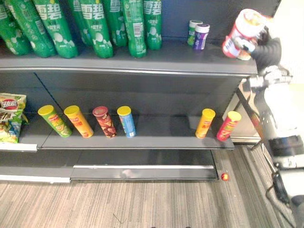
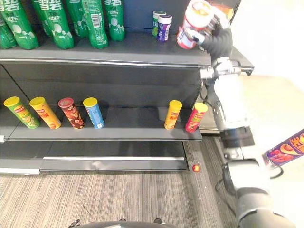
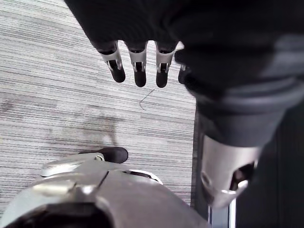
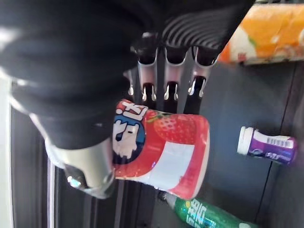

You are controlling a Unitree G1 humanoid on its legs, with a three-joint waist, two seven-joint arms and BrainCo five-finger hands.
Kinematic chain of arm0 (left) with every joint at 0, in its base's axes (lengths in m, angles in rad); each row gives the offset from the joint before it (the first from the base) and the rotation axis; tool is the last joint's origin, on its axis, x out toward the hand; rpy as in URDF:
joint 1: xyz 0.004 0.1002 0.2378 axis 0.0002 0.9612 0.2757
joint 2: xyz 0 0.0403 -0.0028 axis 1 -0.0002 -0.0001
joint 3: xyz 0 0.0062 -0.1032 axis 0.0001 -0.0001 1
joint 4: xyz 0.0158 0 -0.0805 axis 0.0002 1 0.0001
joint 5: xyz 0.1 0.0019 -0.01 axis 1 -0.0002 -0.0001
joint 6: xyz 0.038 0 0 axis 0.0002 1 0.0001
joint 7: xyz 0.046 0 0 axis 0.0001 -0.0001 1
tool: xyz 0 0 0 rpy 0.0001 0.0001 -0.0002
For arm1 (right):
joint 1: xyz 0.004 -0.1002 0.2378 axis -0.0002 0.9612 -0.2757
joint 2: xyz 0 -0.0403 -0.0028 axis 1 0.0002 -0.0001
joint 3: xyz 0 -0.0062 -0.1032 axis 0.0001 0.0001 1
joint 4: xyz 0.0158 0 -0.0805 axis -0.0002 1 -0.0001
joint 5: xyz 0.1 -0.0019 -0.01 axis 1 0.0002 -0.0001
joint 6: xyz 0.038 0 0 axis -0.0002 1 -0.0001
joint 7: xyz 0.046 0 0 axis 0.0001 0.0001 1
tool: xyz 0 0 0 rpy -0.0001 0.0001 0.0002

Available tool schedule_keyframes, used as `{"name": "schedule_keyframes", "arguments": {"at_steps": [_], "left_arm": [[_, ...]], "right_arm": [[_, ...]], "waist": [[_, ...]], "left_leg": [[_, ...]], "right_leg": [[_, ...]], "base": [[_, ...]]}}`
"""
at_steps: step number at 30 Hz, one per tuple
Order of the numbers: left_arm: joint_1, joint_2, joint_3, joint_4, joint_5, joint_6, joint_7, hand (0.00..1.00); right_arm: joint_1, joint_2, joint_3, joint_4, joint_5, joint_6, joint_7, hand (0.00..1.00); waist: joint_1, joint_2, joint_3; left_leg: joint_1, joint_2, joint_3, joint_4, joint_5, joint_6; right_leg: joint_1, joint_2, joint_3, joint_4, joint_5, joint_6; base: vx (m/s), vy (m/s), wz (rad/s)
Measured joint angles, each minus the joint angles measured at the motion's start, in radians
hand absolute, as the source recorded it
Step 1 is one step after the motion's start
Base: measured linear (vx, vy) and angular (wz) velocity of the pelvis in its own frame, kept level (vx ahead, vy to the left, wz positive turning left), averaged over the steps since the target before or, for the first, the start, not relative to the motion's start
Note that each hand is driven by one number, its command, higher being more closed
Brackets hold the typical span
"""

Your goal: Put the gum and the chips on the shelf.

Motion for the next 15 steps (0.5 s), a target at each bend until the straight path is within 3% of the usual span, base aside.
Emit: {"name": "schedule_keyframes", "arguments": {"at_steps": [5,15], "left_arm": [[-0.004,0.002,0.000,0.008,-0.035,0.015,-0.005,0.00],[-0.016,0.001,0.001,0.009,-0.075,0.019,-0.005,0.00]], "right_arm": [[-0.168,-0.003,0.067,0.146,-0.001,0.031,0.014,1.00],[-0.269,0.050,0.079,0.325,-0.063,0.105,-0.007,1.00]], "waist": [[0.010,-0.002,0.000],[0.032,-0.002,0.001]], "left_leg": [[-0.005,0.006,-0.006,0.000,0.004,-0.005],[-0.019,0.019,-0.016,0.000,0.015,-0.015]], "right_leg": [[-0.001,0.007,-0.003,-0.004,0.004,-0.004],[-0.013,0.019,-0.011,-0.004,0.012,-0.014]], "base": [[-0.01,-0.014,0.01],[-0.02,-0.015,0.02]]}}
